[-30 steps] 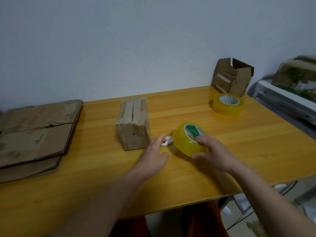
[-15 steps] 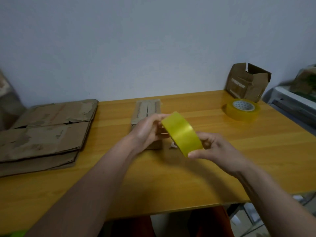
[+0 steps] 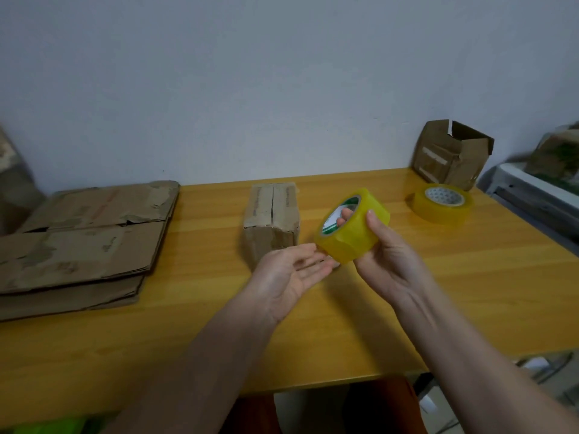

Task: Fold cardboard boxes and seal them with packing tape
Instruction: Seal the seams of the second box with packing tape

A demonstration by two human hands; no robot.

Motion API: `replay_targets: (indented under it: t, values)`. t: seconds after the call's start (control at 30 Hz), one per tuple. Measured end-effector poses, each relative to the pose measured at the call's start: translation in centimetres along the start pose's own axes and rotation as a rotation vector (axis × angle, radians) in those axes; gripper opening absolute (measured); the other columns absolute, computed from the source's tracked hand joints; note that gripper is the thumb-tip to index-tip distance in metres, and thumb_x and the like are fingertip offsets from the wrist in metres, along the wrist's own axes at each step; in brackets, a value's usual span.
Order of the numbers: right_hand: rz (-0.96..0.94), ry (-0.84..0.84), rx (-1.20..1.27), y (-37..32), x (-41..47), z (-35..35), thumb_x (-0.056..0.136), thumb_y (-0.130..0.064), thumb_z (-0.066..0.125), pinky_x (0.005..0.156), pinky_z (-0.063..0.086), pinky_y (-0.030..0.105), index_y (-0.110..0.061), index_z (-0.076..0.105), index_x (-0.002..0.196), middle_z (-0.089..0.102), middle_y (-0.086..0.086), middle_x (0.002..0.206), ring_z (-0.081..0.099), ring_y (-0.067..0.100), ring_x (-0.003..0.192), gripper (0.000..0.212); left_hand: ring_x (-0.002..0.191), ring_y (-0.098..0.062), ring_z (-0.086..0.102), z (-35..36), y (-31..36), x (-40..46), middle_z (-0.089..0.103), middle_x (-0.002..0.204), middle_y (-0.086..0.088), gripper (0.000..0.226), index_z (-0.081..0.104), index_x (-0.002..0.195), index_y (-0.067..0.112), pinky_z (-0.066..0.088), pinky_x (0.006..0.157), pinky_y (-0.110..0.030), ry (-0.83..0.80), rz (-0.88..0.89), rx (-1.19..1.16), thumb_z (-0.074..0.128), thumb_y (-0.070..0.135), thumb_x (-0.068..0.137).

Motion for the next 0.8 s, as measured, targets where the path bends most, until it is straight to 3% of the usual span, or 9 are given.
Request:
replay_targets:
  t: [0.07, 0.13, 0.2, 0.3, 0.4, 0.53, 0.7, 0.8]
  values:
    - [-0.031, -0.013, -0.067, 0.5, -0.1, 0.2, 0.048, -0.021, 0.093, 0.085, 0.056, 0.038, -0.004, 0.061, 0.111, 0.07, 0.014, 0.099, 0.068, 0.022, 0.093, 0.073, 0.103, -0.039, 0.066, 0.1, -0.9, -0.3, 0.062, 0.112, -0.032, 0.026, 0.054, 0.114, -0.014, 0.054, 0.089, -0.042, 0.049, 0.047, -0.038, 0.058, -0.007, 0.089]
    - [-0.059, 0.004, -0.134, 0.9, -0.3, 0.4, 0.07, -0.016, 0.077, 0.084, 0.056, 0.034, -0.002, 0.053, 0.121, 0.069, 0.012, 0.099, 0.066, 0.021, 0.094, 0.058, 0.103, -0.036, 0.066, 0.3, -1.6, -0.6, 0.066, 0.102, -0.025, 0.022, 0.06, 0.106, -0.01, 0.053, 0.092, -0.042, 0.05, 0.096, -0.039, 0.064, -0.003, 0.086]
    - [-0.082, 0.019, -0.184, 1.3, -0.7, 0.9, 0.078, -0.008, 0.065, 0.081, 0.055, 0.031, -0.002, 0.049, 0.126, 0.069, 0.012, 0.099, 0.066, 0.021, 0.094, 0.051, 0.104, -0.03, 0.067, 0.5, -2.0, -0.9, 0.07, 0.093, -0.015, 0.026, 0.062, 0.105, -0.006, 0.053, 0.095, -0.04, 0.045, 0.162, 0.003, 0.07, 0.006, 0.083]
    - [-0.119, 0.007, -0.246, 1.8, -1.1, 1.5, 0.078, -0.006, 0.065, 0.082, 0.052, 0.033, -0.005, 0.051, 0.121, 0.068, 0.013, 0.099, 0.064, 0.021, 0.095, 0.045, 0.101, -0.021, 0.067, 0.7, -2.3, -1.0, 0.07, 0.091, -0.008, 0.026, 0.065, 0.103, 0.0, 0.054, 0.093, -0.034, 0.104, 0.233, 0.068, 0.072, 0.017, 0.084]
    - [-0.159, 0.019, -0.315, 2.2, -1.4, 2.3, 0.074, -0.008, 0.067, 0.087, 0.048, 0.038, -0.007, 0.054, 0.115, 0.069, 0.012, 0.098, 0.064, 0.022, 0.095, 0.042, 0.09, -0.017, 0.066, 0.6, -2.4, -0.7, 0.067, 0.085, -0.008, 0.009, 0.063, 0.092, 0.002, 0.054, 0.092, -0.032, 0.208, 0.28, 0.082, 0.065, 0.012, 0.091]
    - [-0.214, 0.011, -0.457, 2.4, -1.8, 2.7, 0.075, -0.012, 0.068, 0.092, 0.047, 0.042, -0.012, 0.058, 0.108, 0.071, 0.01, 0.102, 0.065, 0.023, 0.098, 0.035, 0.084, -0.016, 0.065, 0.5, -2.3, -0.4, 0.064, 0.085, -0.012, 0.006, 0.059, 0.092, 0.0, 0.054, 0.088, -0.025, 0.237, 0.32, 0.073, 0.056, 0.004, 0.095]
    - [-0.278, -0.007, -0.579, 2.7, -2.0, 3.1, 0.082, -0.015, 0.065, 0.091, 0.052, 0.04, -0.009, 0.055, 0.119, 0.071, 0.008, 0.109, 0.065, 0.024, 0.105, 0.04, 0.08, -0.012, 0.068, 0.5, -1.9, -0.6, 0.066, 0.086, -0.011, 0.007, 0.056, 0.098, -0.005, 0.055, 0.076, -0.017, 0.316, 0.378, 0.09, 0.053, 0.001, 0.097]
    - [-0.313, 0.045, -0.551, 2.8, -1.9, 3.4, 0.081, -0.018, 0.066, 0.09, 0.053, 0.04, -0.007, 0.055, 0.119, 0.07, 0.009, 0.11, 0.065, 0.025, 0.105, 0.041, 0.08, -0.013, 0.069, 0.8, -1.7, -0.8, 0.066, 0.09, -0.009, 0.004, 0.055, 0.092, -0.003, 0.057, 0.077, -0.018, 0.344, 0.408, 0.081, 0.053, -0.003, 0.096]
Point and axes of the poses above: each hand's wrist, its own x-axis towards the middle knuckle, its own z-axis out of the palm, y = z × x, the point moved 3 cm from there along x, towards the middle knuckle
